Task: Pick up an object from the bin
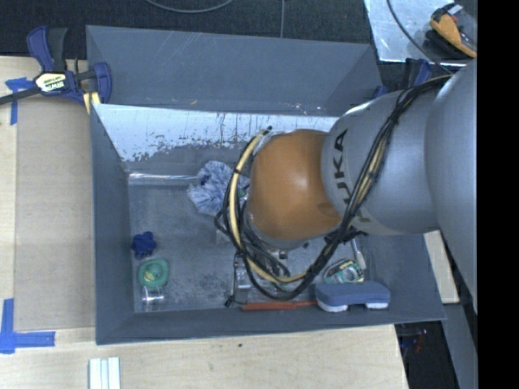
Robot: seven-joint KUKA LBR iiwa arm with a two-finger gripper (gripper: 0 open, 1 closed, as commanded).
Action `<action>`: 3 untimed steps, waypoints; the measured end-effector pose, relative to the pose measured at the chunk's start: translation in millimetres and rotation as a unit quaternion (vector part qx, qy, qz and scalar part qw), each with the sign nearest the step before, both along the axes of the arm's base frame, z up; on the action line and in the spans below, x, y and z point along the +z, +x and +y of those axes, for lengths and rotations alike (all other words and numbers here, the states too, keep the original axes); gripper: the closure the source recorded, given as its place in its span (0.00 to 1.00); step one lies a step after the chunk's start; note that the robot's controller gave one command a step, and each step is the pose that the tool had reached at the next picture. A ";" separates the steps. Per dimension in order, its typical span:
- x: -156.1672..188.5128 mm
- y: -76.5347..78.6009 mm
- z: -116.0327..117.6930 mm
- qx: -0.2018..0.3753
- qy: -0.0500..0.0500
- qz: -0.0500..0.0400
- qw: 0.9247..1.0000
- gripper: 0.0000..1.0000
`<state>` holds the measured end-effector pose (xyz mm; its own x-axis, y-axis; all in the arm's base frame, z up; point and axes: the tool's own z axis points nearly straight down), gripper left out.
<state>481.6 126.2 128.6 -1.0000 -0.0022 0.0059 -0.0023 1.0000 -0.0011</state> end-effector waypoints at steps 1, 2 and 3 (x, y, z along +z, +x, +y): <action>3.6 2.2 -0.3 -0.002 0.001 -0.004 1.000 0.00; -55.7 64.1 -100.9 0.205 0.001 -0.005 0.979 0.00; -9.2 70.2 -82.8 0.095 0.002 -0.006 0.995 0.00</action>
Offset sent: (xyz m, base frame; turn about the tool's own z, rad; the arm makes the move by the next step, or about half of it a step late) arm 0.0657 -0.1043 -0.0586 -0.4367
